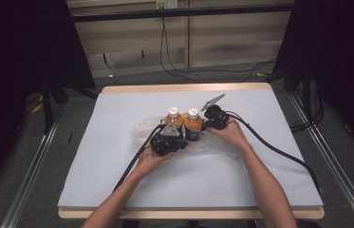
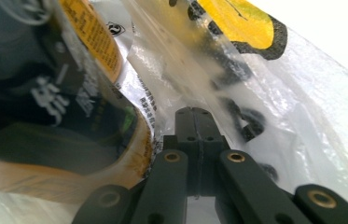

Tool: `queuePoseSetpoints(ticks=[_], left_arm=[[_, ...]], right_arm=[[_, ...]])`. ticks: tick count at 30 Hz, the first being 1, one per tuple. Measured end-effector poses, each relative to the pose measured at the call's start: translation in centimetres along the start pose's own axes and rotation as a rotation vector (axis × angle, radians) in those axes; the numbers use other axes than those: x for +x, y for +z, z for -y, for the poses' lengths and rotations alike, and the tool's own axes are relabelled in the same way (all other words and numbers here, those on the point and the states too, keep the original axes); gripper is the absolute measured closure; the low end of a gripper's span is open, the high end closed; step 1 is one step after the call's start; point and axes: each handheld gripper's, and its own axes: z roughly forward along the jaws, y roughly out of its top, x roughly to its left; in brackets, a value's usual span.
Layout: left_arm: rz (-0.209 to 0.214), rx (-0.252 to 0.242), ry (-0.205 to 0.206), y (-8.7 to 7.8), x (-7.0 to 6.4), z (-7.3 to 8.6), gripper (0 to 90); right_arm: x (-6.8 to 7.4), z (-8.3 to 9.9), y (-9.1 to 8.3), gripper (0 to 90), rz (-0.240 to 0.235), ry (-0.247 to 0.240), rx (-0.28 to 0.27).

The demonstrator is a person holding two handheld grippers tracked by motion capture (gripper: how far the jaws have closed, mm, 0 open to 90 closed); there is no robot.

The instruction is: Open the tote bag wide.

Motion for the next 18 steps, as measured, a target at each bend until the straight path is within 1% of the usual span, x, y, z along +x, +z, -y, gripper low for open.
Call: queuePoseSetpoints(ticks=[1, 2, 3, 4, 5, 6, 7, 8, 10, 11, 12, 13, 14, 15, 16, 18], left_arm=[[-0.005, -0.004, -0.004, -0.2, 0.2, -0.1, 90.0], [-0.004, -0.014, -0.02, -0.2, 0.4, -0.1, 90.0], [-0.013, 0.002, -0.013, -0.2, 0.6, 0.0, 90.0], [-0.008, 0.005, -0.022, 0.1, 0.8, 0.2, 90.0], [-0.009, 0.025, -0.016, 0.4, 0.7, 0.4, 90.0], [-0.035, 0.036, 0.005, 0.6, 0.4, 0.4, 90.0], [-0.039, 0.035, 0.015, 0.8, 0.2, 0.4, 90.0], [-0.035, 0.046, 0.025, 0.9, 0.1, 0.3, 90.0], [-0.044, 0.062, 0.042, 1.0, -0.1, 0.4, 90.0], [-0.048, 0.069, 0.048, 1.0, -0.2, 0.5, 90.0], [-0.045, 0.075, 0.06, 1.1, -0.4, 0.6, 90.0], [-0.046, 0.098, 0.071, 1.3, -0.6, 0.8, 90.0], [-0.036, 0.114, 0.08, 1.5, -0.8, 1.0, 90.0], [-0.039, 0.112, 0.082, 1.5, -0.9, 1.1, 90.0], [-0.033, 0.108, 0.064, 1.5, -0.9, 1.1, 90.0], [-0.03, 0.113, 0.066, 1.5, -0.9, 1.1, 90.0]], right_arm=[[-0.1, 0.0, 0.1, 90.0, -0.004, -0.006, -0.001], [0.0, 0.0, 0.1, 90.0, -0.004, 0.002, 0.006], [-0.1, 0.0, 0.2, 90.0, -0.004, -0.002, 0.003], [-0.3, 0.0, 0.3, 90.0, -0.008, 0.001, -0.001], [-0.4, 0.0, 0.3, 90.0, -0.012, 0.005, -0.005], [-0.5, 0.0, 0.4, 90.0, -0.01, 0.01, -0.002], [-0.6, 0.0, 0.4, 90.0, -0.016, 0.026, 0.001], [-0.6, 0.1, 0.5, 90.0, -0.017, 0.031, -0.004], [-0.8, 0.1, 0.7, 90.0, -0.021, 0.044, -0.002], [-1.0, 0.1, 0.7, 90.0, -0.025, 0.041, -0.01], [-1.0, 0.1, 0.7, 90.0, -0.018, 0.049, -0.007], [-1.2, 0.1, 0.8, 90.0, -0.025, 0.052, -0.011], [-1.3, 0.0, 0.8, 90.0, -0.02, 0.066, -0.012], [-1.4, 0.0, 0.8, 90.0, -0.019, 0.063, -0.012], [-1.6, 0.0, 0.8, 90.0, -0.018, 0.069, -0.012], [-1.7, 0.0, 0.8, 90.0, -0.013, 0.077, -0.015]])
